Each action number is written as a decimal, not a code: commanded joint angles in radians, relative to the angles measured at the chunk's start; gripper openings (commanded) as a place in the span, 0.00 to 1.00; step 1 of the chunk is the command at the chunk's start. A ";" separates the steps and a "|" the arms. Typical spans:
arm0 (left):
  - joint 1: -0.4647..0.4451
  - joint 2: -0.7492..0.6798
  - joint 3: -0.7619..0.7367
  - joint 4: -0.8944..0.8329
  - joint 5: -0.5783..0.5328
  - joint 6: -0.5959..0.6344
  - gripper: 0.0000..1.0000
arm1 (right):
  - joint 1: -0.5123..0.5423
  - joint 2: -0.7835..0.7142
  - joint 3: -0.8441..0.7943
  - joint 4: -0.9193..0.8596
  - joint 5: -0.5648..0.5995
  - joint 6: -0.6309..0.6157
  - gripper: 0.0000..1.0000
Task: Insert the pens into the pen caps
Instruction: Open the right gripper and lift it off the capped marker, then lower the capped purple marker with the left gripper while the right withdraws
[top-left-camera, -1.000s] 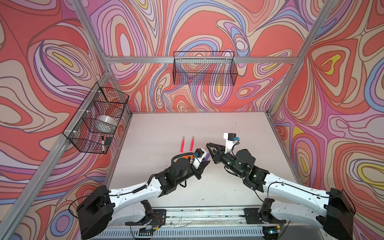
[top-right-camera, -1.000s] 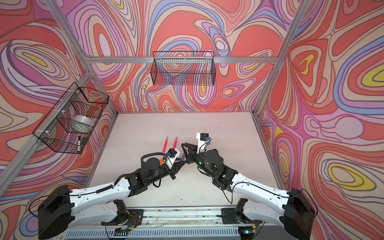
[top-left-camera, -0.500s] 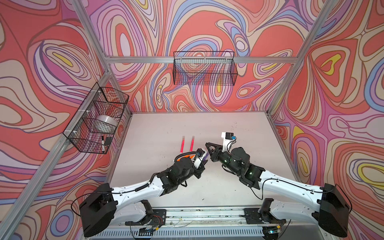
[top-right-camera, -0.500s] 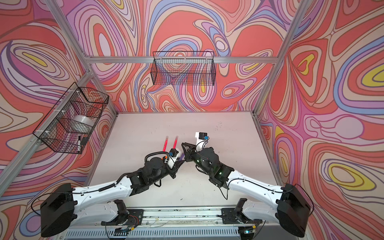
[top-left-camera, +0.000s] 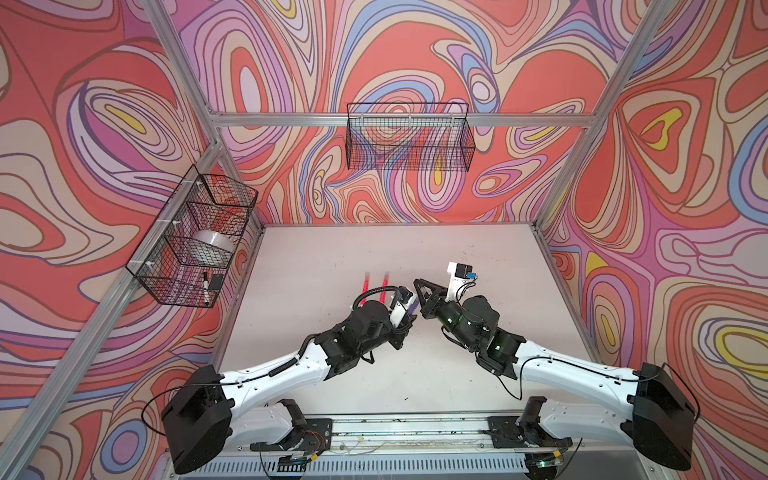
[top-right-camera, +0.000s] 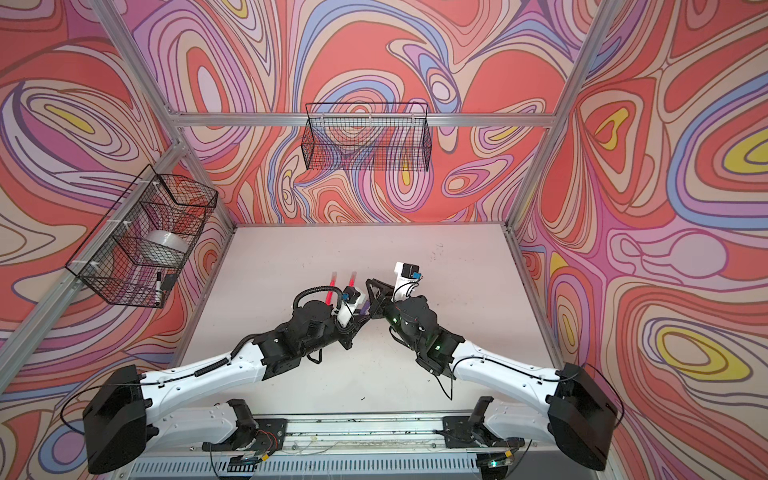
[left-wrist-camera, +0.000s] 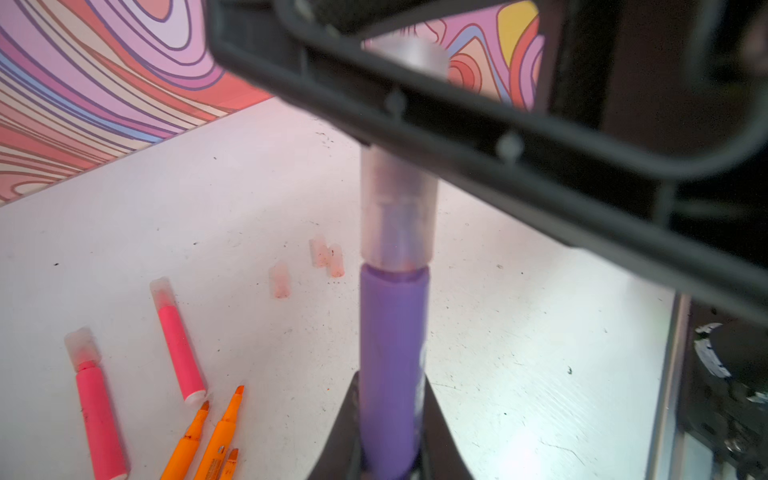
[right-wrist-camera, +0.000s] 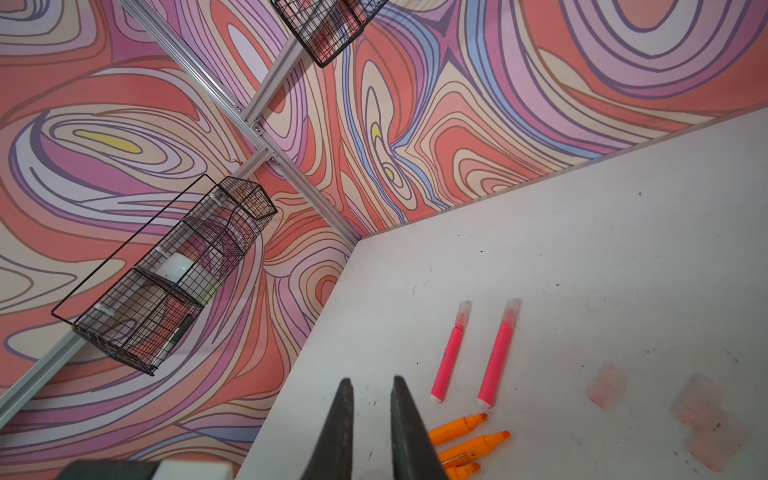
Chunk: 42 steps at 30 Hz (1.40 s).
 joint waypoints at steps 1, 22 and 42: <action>0.102 -0.059 0.076 0.156 0.089 -0.121 0.00 | 0.074 0.023 -0.057 -0.037 -0.189 0.004 0.00; 0.191 -0.112 0.011 0.303 0.040 -0.022 0.00 | 0.252 0.155 0.075 -0.259 0.020 0.204 0.00; 0.177 -0.037 0.036 0.305 0.012 -0.027 0.00 | 0.267 0.185 0.078 -0.261 0.076 0.211 0.00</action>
